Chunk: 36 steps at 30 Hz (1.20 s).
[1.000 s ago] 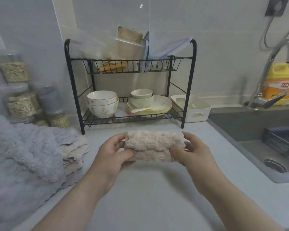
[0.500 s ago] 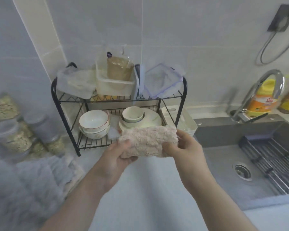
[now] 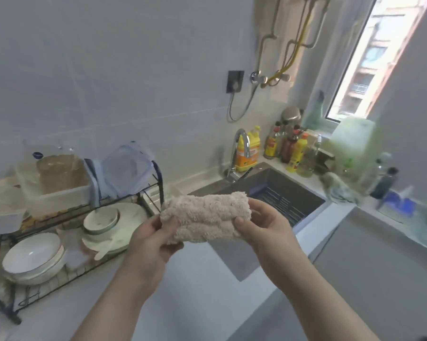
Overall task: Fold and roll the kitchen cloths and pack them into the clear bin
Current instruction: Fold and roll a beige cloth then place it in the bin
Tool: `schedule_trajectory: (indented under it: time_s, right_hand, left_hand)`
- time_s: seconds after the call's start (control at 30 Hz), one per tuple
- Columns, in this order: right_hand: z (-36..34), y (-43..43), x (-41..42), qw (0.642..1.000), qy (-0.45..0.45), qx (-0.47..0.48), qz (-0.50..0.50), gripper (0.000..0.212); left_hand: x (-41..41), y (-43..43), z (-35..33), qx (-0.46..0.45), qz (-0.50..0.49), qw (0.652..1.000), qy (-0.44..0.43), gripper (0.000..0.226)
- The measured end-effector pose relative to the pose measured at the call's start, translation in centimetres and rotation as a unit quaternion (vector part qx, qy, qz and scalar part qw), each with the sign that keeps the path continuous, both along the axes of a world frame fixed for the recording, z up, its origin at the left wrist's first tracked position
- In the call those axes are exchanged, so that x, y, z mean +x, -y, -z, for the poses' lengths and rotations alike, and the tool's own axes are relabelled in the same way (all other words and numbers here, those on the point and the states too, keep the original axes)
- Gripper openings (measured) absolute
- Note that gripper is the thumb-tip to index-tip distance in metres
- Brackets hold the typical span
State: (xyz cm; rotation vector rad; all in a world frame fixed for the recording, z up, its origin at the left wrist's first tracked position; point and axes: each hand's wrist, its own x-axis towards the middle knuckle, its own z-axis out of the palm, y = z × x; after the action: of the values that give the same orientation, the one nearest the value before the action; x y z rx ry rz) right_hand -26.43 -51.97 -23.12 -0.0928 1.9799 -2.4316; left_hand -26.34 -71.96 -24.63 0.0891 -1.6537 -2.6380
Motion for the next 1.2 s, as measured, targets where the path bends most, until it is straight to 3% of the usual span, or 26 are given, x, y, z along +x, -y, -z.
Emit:
schedule_trajectory:
  time_s: [0.2, 0.37, 0.57, 0.9, 1.2]
  right_hand:
    - [-1.5, -11.2, 2.5, 0.988, -0.008, -0.008, 0.152, 0.044]
    - [-0.9, -21.5, 4.4, 0.964, -0.010, -0.042, 0.262, 0.043]
    - [0.1, -35.3, 5.5, 0.931, -0.010, -0.050, 0.362, 0.036]
    - [-1.5, -53.4, 6.9, 0.891, 0.006, -0.020, 0.453, 0.033]
    - [-0.7, -65.7, 3.9, 0.872, 0.050, -0.009, 0.487, 0.039]
  left_hand:
    - [-3.0, -11.5, -2.0, -0.020, 0.162, 0.986, -0.035, 0.021]
    - [-4.6, -23.3, -2.3, -0.057, 0.250, 0.965, -0.055, 0.013]
    - [-6.4, -38.8, -1.8, -0.070, 0.334, 0.938, -0.055, 0.022]
    - [-7.5, -59.4, -3.4, -0.051, 0.425, 0.903, -0.027, 0.029]
    - [-12.8, -74.2, -1.9, -0.094, 0.487, 0.867, -0.052, 0.025]
